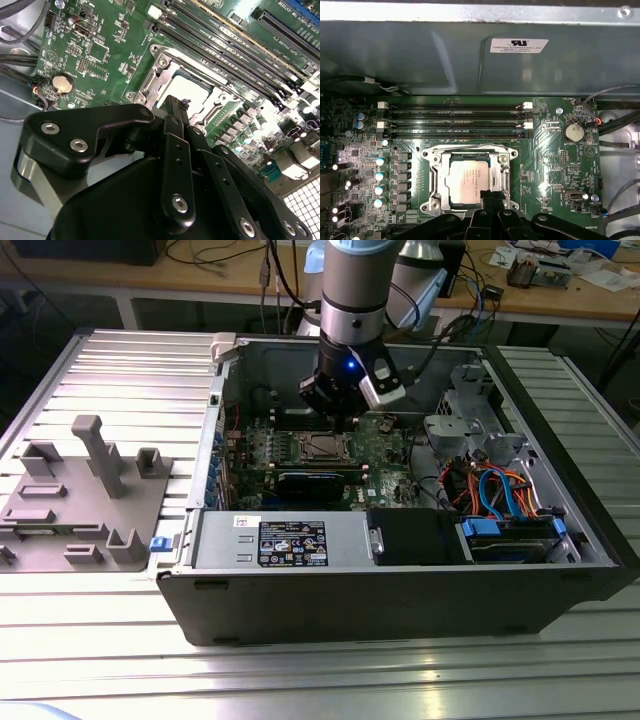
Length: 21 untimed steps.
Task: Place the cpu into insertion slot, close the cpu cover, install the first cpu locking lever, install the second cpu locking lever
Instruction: 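Install the second cpu locking lever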
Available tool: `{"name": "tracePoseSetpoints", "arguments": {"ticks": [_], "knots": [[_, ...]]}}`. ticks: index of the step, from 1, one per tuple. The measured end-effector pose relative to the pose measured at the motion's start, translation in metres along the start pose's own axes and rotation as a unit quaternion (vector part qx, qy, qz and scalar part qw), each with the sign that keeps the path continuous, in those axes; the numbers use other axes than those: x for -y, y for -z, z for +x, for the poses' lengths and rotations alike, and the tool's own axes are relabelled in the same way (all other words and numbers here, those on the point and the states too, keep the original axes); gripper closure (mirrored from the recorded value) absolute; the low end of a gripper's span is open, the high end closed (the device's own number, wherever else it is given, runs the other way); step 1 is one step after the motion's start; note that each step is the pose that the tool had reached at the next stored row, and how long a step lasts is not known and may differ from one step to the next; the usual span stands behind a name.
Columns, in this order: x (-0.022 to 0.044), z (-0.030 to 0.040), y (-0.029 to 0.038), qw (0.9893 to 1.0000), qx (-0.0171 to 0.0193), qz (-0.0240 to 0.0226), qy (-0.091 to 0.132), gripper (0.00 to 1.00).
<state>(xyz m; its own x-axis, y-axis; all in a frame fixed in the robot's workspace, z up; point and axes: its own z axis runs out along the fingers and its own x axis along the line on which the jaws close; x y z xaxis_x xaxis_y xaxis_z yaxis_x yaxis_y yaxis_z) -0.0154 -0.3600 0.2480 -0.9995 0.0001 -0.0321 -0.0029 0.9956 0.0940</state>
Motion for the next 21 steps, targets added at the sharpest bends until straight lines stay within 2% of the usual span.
{"name": "tracePoseSetpoints", "arguments": {"ticks": [4,21], "knots": [[0.0062,0.0001,0.0006,1.0000,0.0000,0.0000,0.000,0.89],[0.0106,0.0001,0.0010,1.0000,0.0000,0.0001,0.000,0.89]]}}
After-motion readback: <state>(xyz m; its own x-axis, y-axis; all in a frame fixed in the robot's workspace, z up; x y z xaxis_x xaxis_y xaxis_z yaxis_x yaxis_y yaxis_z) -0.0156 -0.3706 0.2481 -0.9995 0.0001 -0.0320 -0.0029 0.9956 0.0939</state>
